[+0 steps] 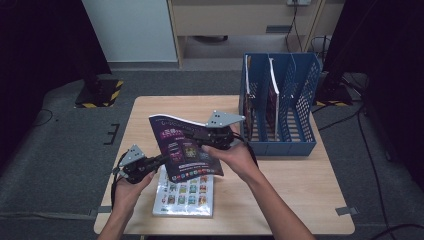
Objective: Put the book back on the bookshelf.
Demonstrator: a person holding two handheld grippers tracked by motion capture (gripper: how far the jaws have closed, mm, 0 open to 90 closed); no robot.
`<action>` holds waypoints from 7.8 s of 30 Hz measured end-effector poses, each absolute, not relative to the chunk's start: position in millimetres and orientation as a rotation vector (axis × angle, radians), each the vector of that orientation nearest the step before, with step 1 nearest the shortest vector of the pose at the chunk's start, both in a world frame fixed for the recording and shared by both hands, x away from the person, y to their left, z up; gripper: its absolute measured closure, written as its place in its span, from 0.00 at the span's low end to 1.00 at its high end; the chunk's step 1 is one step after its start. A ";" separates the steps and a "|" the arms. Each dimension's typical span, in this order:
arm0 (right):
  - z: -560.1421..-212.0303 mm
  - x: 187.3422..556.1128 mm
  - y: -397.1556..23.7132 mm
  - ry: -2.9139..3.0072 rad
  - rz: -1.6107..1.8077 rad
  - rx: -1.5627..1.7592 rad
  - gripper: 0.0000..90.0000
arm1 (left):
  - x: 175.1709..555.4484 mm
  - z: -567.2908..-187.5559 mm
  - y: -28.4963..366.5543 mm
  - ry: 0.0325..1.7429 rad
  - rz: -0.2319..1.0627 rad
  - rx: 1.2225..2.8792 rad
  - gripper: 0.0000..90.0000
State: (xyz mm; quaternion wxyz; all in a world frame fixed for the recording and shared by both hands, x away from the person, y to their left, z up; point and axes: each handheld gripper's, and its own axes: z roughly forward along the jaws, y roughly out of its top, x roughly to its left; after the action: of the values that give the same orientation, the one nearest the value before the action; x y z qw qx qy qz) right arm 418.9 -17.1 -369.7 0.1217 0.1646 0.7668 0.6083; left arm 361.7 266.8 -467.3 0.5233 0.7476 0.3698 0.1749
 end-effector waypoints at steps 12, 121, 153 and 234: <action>-368.7 424.8 -16.6 2.274 1.785 0.468 0.82 | 360.9 -466.6 265.9 0.867 0.432 1.794 0.92; -357.2 391.3 -161.3 1.946 1.814 0.728 0.93 | 388.2 -533.4 311.4 1.467 0.577 1.987 0.05; -370.3 377.6 -198.3 1.922 1.782 0.805 0.93 | 387.8 -536.9 304.8 1.428 0.590 1.994 0.00; -302.6 353.4 -281.8 1.743 1.712 0.963 0.93 | 387.6 -536.9 300.9 1.418 0.582 2.002 0.00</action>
State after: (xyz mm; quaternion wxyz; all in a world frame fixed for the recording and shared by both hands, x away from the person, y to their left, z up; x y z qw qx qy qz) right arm 353.4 -281.8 -302.6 0.2549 0.3545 0.6420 0.6302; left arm 387.6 300.9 -536.9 0.3051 0.7561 0.5357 0.2198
